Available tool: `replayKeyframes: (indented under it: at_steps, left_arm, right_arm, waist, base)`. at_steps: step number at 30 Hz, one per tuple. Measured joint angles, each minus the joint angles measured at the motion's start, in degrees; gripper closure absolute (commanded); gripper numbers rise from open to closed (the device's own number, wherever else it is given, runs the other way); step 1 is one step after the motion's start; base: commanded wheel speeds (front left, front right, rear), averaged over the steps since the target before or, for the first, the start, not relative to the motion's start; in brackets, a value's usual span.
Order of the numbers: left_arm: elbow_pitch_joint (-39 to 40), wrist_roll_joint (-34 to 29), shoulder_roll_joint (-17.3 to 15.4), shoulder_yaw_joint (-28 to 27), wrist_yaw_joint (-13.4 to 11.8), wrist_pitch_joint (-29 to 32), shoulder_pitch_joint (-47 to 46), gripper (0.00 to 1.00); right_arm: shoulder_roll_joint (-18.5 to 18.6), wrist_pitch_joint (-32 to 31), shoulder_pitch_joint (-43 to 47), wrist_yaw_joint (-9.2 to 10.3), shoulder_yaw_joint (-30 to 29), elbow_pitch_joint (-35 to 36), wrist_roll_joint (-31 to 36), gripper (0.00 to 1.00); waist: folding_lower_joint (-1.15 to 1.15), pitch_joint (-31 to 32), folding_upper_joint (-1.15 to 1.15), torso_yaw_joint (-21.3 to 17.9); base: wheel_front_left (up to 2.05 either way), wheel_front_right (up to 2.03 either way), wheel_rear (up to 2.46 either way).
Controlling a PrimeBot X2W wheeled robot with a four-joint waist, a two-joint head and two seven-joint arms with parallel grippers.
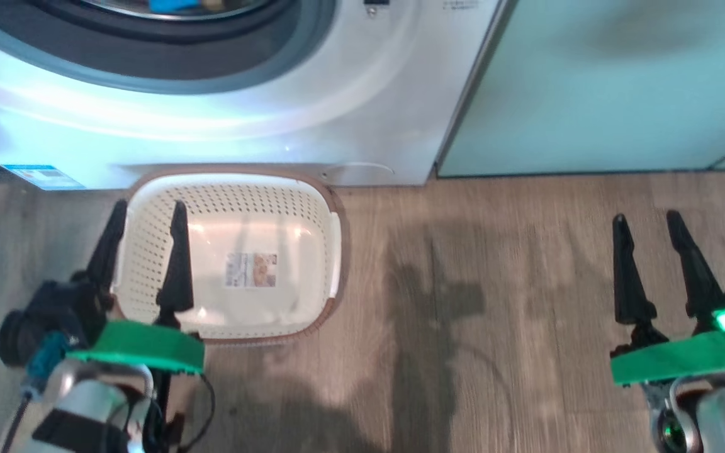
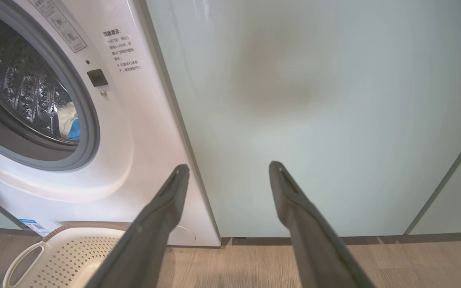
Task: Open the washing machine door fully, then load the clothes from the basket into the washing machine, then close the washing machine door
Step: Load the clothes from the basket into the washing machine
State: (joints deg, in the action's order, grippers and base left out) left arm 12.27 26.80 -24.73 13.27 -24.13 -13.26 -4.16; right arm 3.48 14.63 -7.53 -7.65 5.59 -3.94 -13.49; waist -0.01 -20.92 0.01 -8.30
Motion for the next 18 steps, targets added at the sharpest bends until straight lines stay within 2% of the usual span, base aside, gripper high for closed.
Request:
replayKeyframes:
  at_steps: [18]
  left_arm:
    - [-1.46, 1.01, 3.21, 1.19, 0.14, -0.99, 8.95, 0.00]
  right_arm:
    - [0.03, 0.00, 8.16, 0.00, -0.01, 0.94, 1.46, 0.00]
  waist:
    - [0.00, 11.16, 0.00, 3.82]
  base:
    - [0.00, 0.00, 0.00]
